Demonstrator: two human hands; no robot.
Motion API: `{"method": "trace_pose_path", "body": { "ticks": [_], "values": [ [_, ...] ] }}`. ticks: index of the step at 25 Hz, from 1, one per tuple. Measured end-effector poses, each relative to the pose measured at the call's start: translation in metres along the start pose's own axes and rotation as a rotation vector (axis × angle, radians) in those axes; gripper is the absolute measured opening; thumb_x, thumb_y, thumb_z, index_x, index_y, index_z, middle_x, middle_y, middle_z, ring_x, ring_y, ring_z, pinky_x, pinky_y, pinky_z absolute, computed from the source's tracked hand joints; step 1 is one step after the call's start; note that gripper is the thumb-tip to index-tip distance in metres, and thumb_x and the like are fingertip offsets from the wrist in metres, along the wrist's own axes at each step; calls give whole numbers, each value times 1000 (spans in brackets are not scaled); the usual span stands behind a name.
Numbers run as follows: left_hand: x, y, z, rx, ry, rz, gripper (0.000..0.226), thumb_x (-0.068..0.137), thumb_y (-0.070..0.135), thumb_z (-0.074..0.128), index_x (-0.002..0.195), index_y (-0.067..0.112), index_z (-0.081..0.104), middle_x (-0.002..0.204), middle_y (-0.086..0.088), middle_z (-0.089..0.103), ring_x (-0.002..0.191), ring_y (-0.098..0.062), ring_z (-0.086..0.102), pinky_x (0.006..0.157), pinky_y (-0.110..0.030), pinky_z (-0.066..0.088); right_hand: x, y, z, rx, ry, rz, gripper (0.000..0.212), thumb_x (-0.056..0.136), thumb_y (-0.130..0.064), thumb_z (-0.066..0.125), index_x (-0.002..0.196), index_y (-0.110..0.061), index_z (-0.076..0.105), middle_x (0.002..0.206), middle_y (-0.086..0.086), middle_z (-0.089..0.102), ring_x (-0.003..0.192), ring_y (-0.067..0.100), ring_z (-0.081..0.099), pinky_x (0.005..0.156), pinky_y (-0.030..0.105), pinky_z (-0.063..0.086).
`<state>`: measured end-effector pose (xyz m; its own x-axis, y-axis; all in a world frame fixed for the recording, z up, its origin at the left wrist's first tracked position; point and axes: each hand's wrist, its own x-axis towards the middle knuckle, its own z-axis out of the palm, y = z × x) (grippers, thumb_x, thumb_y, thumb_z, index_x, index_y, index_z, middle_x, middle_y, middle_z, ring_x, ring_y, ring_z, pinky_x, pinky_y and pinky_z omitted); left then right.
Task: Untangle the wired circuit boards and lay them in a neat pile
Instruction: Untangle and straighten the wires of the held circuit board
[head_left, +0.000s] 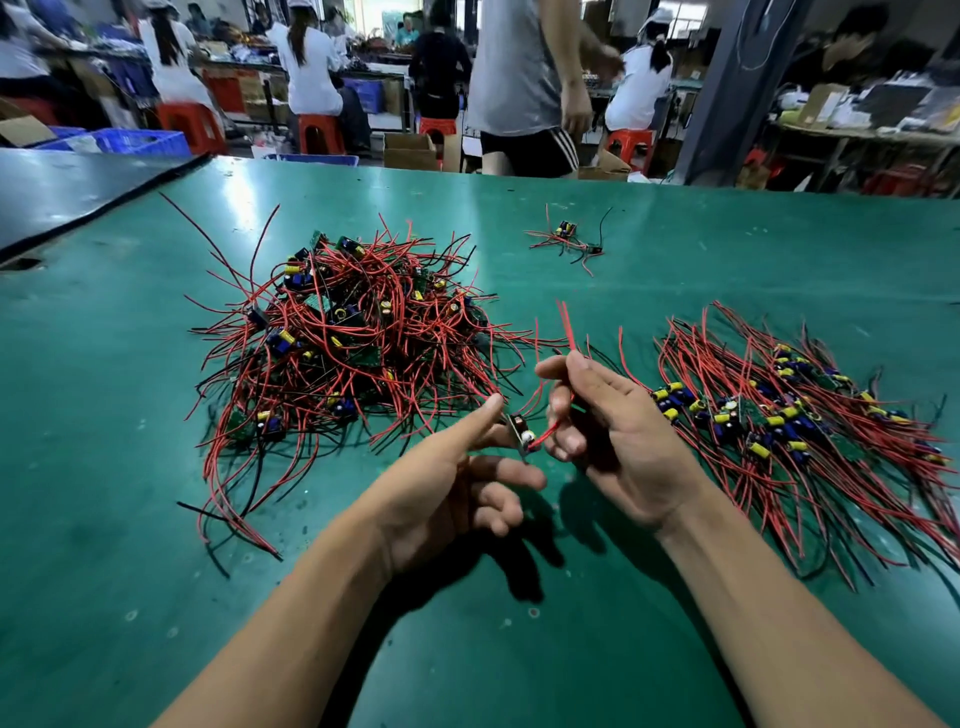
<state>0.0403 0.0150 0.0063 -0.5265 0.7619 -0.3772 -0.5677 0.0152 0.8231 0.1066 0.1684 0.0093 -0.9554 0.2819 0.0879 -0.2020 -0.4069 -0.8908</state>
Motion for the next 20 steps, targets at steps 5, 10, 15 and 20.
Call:
{"method": "trace_pose_path", "body": {
  "ticks": [5,10,15,20],
  "values": [
    [0,-2,-4,-152,-85,49,36,77,35,68,104,14,56,90,-17,73,53,-18,64,48,-24,54,-1,-1,-3,-22,4,-4,23,86,-32,62,88,-17,78,69,-2,58,45,7,44,48,20,43],
    [1,-4,-6,-203,-89,208,27,73,16,73,97,12,59,107,-24,71,64,-24,70,57,-28,59,4,7,-1,-43,206,-3,14,79,-24,70,84,-12,75,71,0,60,49,9,51,49,19,45],
    [6,-9,-3,-107,-19,335,32,67,7,74,95,12,59,93,-17,73,69,-26,73,64,-32,61,3,17,2,-167,187,173,24,79,-39,71,83,-16,78,78,8,67,57,15,59,54,24,52],
    [8,-11,-5,-145,-57,292,25,69,-8,66,89,7,66,103,-15,73,84,-30,73,77,-36,60,3,19,-2,-249,189,126,24,92,-34,68,85,-13,76,83,18,70,63,27,65,55,31,56]
  ]
}}
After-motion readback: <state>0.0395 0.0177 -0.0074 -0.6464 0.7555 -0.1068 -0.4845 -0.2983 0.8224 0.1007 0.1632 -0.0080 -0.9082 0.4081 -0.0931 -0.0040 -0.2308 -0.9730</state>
